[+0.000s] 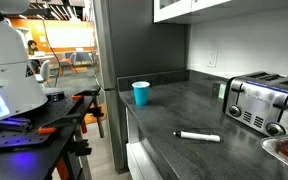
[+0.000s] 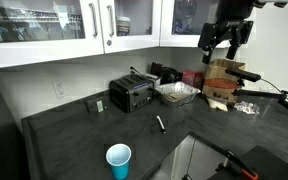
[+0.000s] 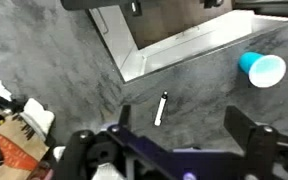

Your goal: Place the marker in the cup

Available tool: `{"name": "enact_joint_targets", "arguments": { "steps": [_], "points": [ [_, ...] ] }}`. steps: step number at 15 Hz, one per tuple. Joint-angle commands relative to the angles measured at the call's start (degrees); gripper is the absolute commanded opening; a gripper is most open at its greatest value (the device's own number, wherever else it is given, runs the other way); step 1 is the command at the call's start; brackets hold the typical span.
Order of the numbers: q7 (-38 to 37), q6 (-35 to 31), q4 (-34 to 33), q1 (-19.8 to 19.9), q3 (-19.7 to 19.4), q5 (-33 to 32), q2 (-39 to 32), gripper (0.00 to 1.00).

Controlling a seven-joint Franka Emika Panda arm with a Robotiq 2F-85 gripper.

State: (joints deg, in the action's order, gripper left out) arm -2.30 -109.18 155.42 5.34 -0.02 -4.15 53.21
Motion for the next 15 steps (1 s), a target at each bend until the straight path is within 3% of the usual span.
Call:
{"name": "enact_joint_targets", "arguments": {
  "steps": [1,7,12,15],
  "points": [
    [-0.3,0.2,-0.2,-0.5,-0.4,-0.3,0.0,1.0],
    [-0.6,-1.0,-0.1,-0.5,-0.1,-0.4,-0.8,1.0],
    [-4.0,-16.0,-1.8,0.1,2.2,-0.9,-12.7,1.0],
    [-7.8,-28.8,-4.4,0.4,3.5,0.0,-26.1,1.0]
  ]
}}
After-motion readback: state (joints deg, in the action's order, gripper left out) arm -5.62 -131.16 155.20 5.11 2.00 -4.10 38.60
